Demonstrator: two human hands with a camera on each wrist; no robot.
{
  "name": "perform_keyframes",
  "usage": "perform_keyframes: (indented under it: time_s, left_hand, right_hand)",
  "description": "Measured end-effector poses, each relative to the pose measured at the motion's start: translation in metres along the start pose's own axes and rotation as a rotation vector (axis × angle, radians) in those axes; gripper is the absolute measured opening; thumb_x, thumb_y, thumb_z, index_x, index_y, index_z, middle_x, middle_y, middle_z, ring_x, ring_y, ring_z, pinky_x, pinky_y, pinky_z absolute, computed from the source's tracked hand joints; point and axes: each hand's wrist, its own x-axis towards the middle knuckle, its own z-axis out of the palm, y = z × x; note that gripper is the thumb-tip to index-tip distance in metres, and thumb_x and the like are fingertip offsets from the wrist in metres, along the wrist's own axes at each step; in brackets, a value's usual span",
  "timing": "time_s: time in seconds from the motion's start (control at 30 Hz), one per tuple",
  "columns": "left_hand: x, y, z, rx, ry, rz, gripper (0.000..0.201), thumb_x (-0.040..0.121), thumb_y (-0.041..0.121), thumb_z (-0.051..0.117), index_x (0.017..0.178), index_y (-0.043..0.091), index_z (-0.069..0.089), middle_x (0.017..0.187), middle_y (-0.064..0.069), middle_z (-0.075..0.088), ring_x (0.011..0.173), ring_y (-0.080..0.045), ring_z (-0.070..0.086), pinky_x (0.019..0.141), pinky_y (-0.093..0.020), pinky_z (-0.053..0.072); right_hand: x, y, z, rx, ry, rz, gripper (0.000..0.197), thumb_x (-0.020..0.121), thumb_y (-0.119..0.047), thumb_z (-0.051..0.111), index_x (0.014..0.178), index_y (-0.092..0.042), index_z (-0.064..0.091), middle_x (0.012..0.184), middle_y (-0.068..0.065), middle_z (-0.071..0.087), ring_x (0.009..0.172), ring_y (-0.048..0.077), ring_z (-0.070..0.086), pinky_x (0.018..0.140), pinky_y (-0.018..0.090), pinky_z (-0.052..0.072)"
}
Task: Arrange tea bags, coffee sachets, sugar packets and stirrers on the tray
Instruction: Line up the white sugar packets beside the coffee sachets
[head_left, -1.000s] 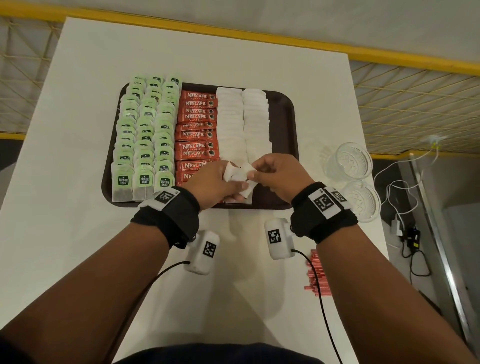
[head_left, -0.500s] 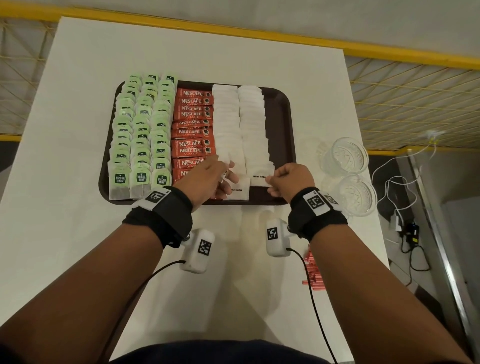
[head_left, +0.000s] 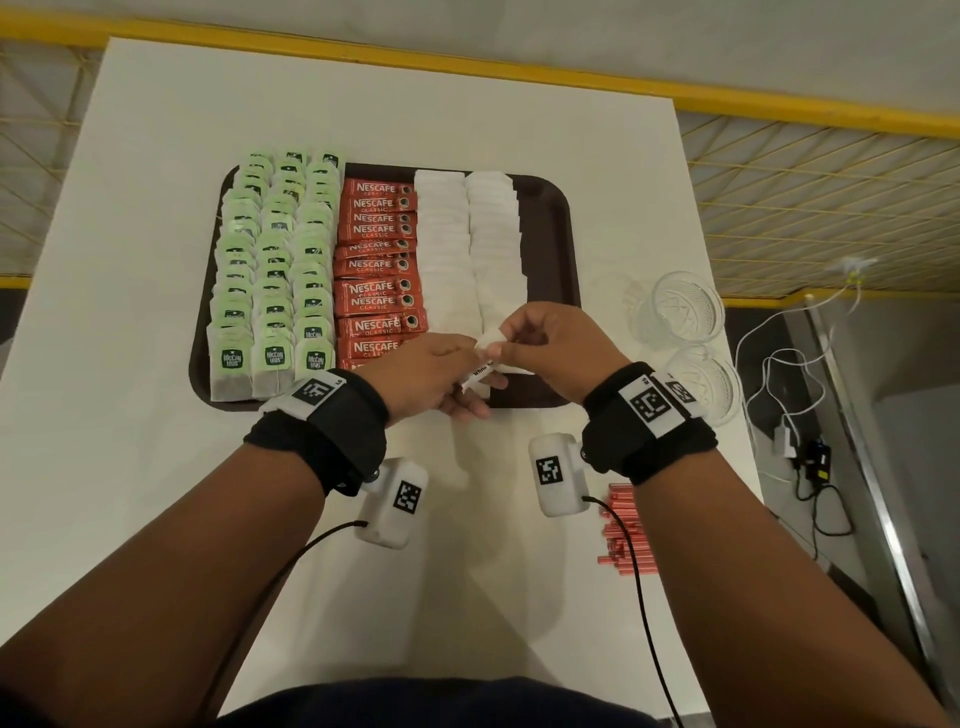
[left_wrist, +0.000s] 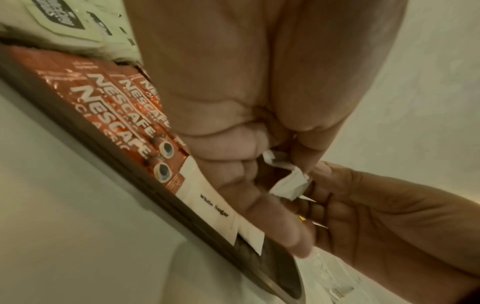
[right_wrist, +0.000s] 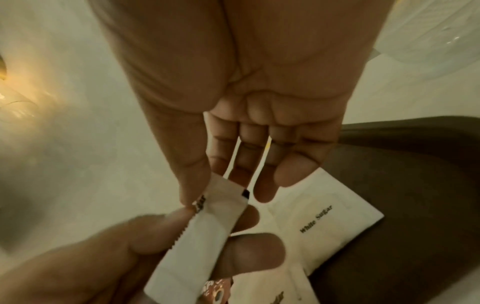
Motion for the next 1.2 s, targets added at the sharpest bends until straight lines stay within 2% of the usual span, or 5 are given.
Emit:
perform_keyframes:
  time_s: [0.17,0.4,0.77,0.93,1.2]
  left_hand:
    - [0.007,-0.009,-0.008,0.368,0.244,0.164,0.018,0.093,0.033,0.065,0.095,0.017,0.074,0.088,0.000,0.069,0.079,-0.020,0.069,0.073,-0.034,0.061]
    - [0.012,-0.014,-0.006,0.329,0.402,0.187,0.010,0.086,0.014,0.074,0.096,0.014,0.070,0.090,0.001,0.071,0.070,-0.010,0.070,0.061,-0.016,0.054]
    - [0.000,-0.023,-0.007,0.371,0.393,0.151,0.010,0.097,0.022,0.059,0.102,0.016,0.065,0.092,0.003,0.068,0.076,-0.006,0.070,0.076,-0.037,0.060]
    - [-0.002,-0.020,-0.001,0.371,0.398,0.154,0.013,0.097,0.024,0.058,0.108,0.018,0.060,0.097,0.003,0.068,0.075,-0.008,0.071,0.073,-0.036,0.058]
    - [-0.006,-0.010,0.029,0.487,0.356,0.182,0.015,0.097,0.029,0.057,0.109,0.020,0.060,0.098,0.006,0.066,0.077,-0.009,0.069,0.072,-0.027,0.054]
  right_hand:
    - [-0.008,0.011,0.000,0.058,0.028,0.054,0.023,0.082,-0.024,0.077,0.087,-0.010,0.060,0.077,0.015,0.071,0.063,0.016,0.067,0.060,0.028,0.055]
    - [-0.008,0.029,0.001,0.259,0.192,0.158,0.016,0.083,-0.012,0.076,0.086,-0.007,0.061,0.069,0.006,0.065,0.054,0.014,0.062,0.059,0.029,0.056]
    - [-0.003,0.052,0.010,-0.025,0.279,0.267,0.013,0.086,-0.020,0.073,0.085,-0.015,0.061,0.083,0.007,0.070,0.060,0.012,0.067,0.054,0.020,0.054]
    - [0.000,0.052,0.010,-0.219,0.270,0.270,0.019,0.081,-0.029,0.076,0.085,-0.017,0.062,0.085,0.002,0.067,0.081,0.019,0.065,0.079,0.033,0.055]
    - [-0.032,0.042,-0.004,-0.237,0.324,0.216,0.021,0.083,-0.034,0.073,0.090,-0.017,0.062,0.080,-0.006,0.061,0.081,0.012,0.059,0.071,0.023,0.043]
